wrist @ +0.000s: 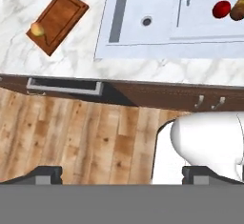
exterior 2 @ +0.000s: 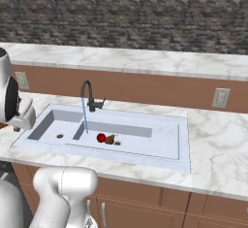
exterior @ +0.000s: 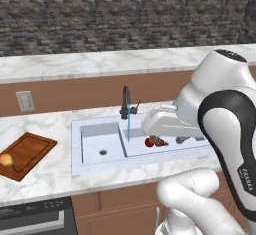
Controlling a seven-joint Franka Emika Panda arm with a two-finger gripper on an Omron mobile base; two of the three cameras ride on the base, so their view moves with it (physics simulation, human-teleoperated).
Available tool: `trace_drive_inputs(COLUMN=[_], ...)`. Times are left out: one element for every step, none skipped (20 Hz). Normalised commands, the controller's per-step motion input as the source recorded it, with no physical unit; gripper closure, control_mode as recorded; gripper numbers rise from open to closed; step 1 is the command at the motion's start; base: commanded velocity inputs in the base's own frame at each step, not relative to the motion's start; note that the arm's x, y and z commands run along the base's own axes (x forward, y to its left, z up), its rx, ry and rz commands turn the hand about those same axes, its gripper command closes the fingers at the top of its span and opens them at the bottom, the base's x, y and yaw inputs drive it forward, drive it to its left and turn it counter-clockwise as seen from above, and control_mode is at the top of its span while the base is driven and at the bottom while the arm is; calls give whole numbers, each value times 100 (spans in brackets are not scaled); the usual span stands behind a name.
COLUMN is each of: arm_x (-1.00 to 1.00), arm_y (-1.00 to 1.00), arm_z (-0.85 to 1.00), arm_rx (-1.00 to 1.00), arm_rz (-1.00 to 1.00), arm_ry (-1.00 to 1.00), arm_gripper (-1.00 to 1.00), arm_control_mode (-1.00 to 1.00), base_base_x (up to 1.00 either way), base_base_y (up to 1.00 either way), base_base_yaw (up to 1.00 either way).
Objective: Pick the mango, pear, apple from the sink and place them on the cutting board to airdry. Then turn off the sink faucet.
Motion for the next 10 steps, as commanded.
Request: trace_drive_inputs(arm_x=[0,0,0,0,0,0,0,0,0,0], arm_y=[-80,-80,-83,-81,-79,-75,-69,-65,-63,-68], arm_z=[0,0,0,0,0,0,0,0,0,0], arm_rx=[-7,-8,-8,-8,-9,-9,-12,-15,-17,-18], arm_rz=[-21,-21,-19,-18,-17,-14,-11,-8,-6,-8], arm_ry=[18,17,17,15,14,11,4,0,0,0], arm_gripper=[-100,-100,-100,-100,-100,-100,-100,-100,-100,-100], arm_control_mode=[-100,-100,-100,-100,-100,-100,-100,-100,-100,-100], base_base_x=[0,0,0,0,0,0,0,0,0,0], base_base_y=[0,0,0,0,0,0,0,0,0,0], base_base_yaw=[0,0,0,0,0,0,0,0,0,0])
